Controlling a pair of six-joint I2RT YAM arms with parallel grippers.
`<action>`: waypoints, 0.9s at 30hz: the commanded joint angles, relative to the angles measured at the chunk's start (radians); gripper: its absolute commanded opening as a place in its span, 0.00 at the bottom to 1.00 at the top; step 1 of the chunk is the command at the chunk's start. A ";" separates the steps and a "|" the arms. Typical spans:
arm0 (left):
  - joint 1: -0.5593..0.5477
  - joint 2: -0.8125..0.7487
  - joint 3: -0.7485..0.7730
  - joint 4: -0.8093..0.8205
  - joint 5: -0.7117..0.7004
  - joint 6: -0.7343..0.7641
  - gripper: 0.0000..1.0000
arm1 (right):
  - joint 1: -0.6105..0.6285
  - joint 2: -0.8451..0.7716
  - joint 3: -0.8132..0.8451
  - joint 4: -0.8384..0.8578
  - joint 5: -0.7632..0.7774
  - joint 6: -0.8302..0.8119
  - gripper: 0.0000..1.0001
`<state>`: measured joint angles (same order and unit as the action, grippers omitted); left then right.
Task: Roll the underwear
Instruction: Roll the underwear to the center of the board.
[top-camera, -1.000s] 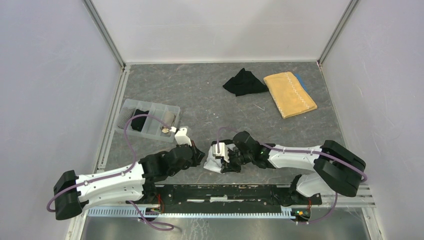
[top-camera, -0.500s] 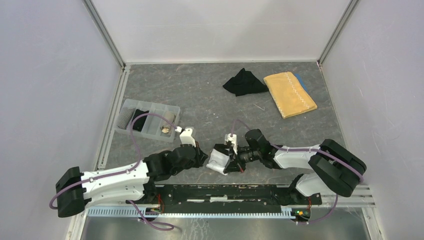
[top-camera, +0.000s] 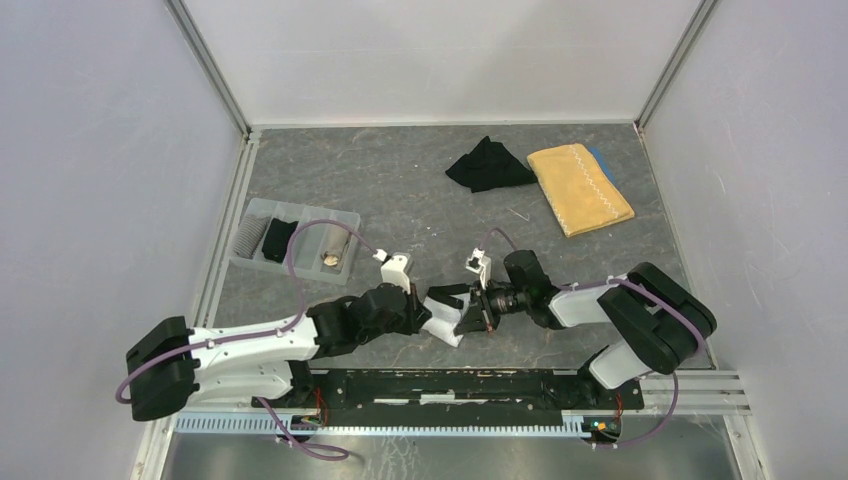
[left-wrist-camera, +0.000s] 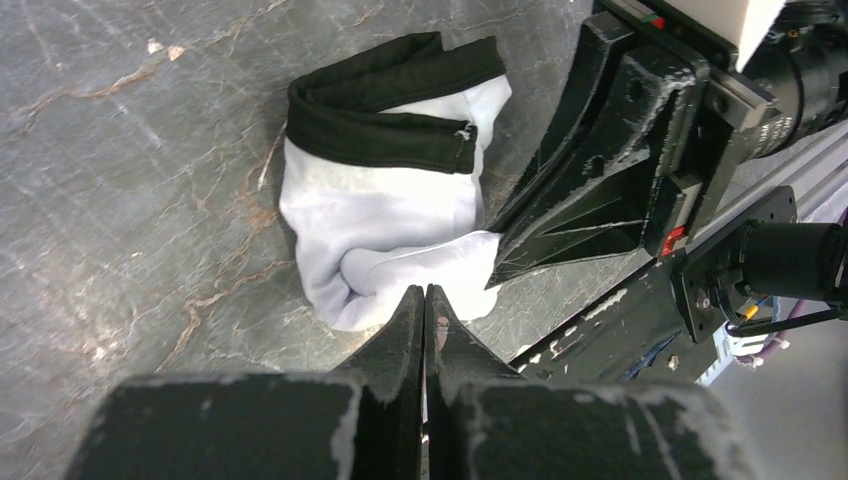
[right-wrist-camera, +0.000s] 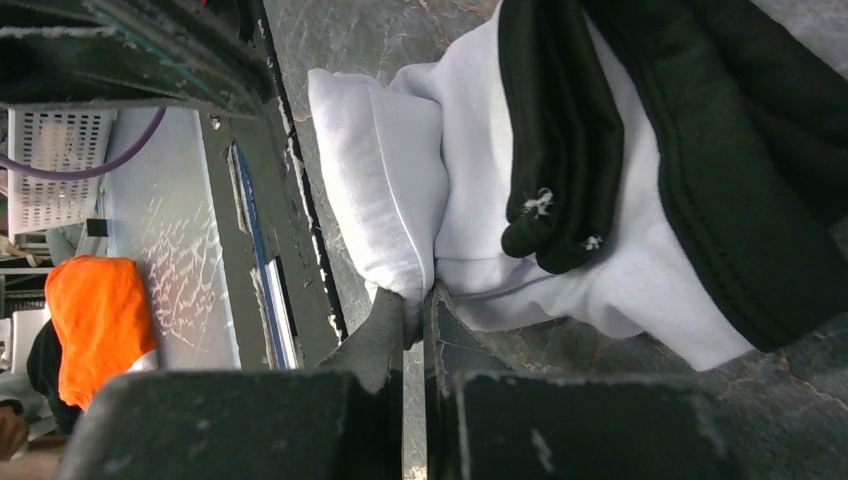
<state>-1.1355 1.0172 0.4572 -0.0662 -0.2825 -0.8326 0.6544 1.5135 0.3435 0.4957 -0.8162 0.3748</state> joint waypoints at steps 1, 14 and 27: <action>0.003 0.051 0.053 0.112 0.036 0.074 0.02 | -0.020 0.038 0.024 -0.067 0.029 -0.014 0.00; 0.001 0.186 0.050 0.211 0.105 0.085 0.02 | -0.040 0.064 0.105 -0.198 0.030 -0.069 0.06; 0.001 0.249 0.011 0.224 -0.060 0.018 0.02 | -0.041 0.064 0.116 -0.224 0.028 -0.092 0.16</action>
<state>-1.1347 1.2472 0.4778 0.1383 -0.2520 -0.7872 0.6201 1.5593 0.4438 0.3233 -0.8383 0.3317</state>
